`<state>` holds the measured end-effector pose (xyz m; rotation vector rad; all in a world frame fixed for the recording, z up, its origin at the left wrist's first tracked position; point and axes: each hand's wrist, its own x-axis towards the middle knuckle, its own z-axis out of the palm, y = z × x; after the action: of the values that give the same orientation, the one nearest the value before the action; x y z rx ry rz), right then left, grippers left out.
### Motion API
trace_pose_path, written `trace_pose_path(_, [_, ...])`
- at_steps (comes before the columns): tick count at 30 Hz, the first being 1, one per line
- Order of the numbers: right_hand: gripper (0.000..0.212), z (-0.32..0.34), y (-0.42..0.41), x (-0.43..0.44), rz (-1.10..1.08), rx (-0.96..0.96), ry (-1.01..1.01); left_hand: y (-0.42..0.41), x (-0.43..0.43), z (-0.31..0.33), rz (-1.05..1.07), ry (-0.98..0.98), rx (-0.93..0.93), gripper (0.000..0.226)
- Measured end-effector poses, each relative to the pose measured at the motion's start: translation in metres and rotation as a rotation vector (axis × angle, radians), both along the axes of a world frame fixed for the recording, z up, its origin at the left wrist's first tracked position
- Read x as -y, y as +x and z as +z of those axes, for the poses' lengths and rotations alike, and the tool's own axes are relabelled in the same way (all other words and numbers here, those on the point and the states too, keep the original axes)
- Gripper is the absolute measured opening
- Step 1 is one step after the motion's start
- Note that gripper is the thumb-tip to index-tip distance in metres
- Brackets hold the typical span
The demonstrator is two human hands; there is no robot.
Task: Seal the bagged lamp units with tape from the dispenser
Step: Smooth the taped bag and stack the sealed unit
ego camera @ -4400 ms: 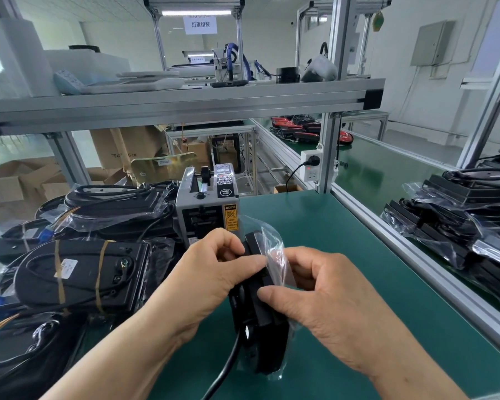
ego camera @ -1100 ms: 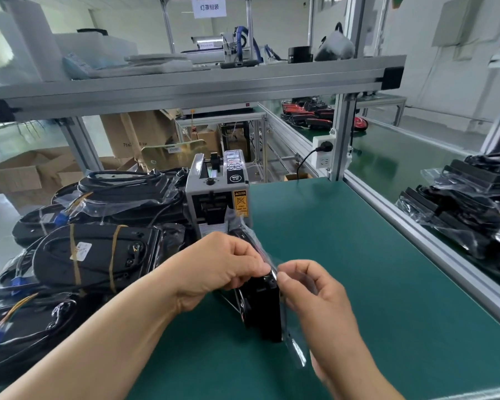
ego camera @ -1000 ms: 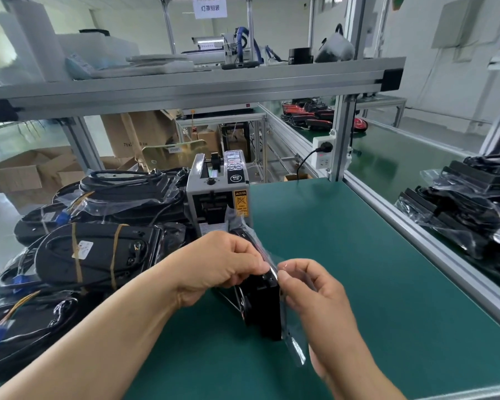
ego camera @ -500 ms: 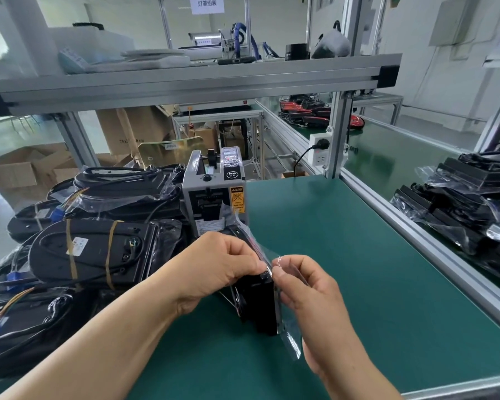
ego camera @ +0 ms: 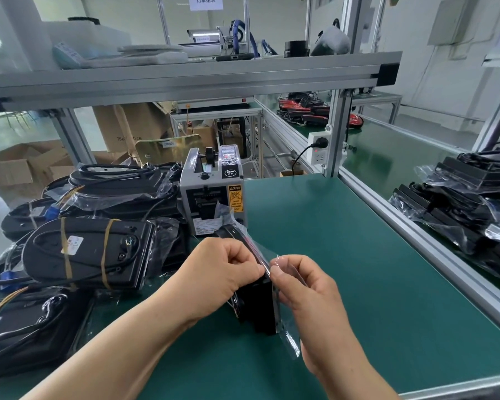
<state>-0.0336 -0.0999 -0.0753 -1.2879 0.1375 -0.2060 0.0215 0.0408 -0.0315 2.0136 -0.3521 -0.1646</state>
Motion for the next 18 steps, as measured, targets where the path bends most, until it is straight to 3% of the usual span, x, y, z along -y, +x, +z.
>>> trace_pose_path(5, [0.014,0.000,0.000,0.001,0.013,0.003,0.009,-0.001,0.001,-0.006,0.038,0.035,0.046,0.017])
trace_pose_path(9, [0.013,0.001,0.000,0.003,0.008,-0.013,0.006,-0.001,0.002,-0.013,0.162,-0.010,0.002,0.031])
trace_pose_path(13, [0.015,0.002,0.001,0.003,0.018,-0.009,0.025,-0.001,0.007,-0.021,0.229,-0.092,-0.021,0.020])
trace_pose_path(18, [0.020,0.003,0.001,0.003,0.003,-0.018,0.038,-0.005,0.005,-0.022,0.147,-0.137,-0.044,0.035])
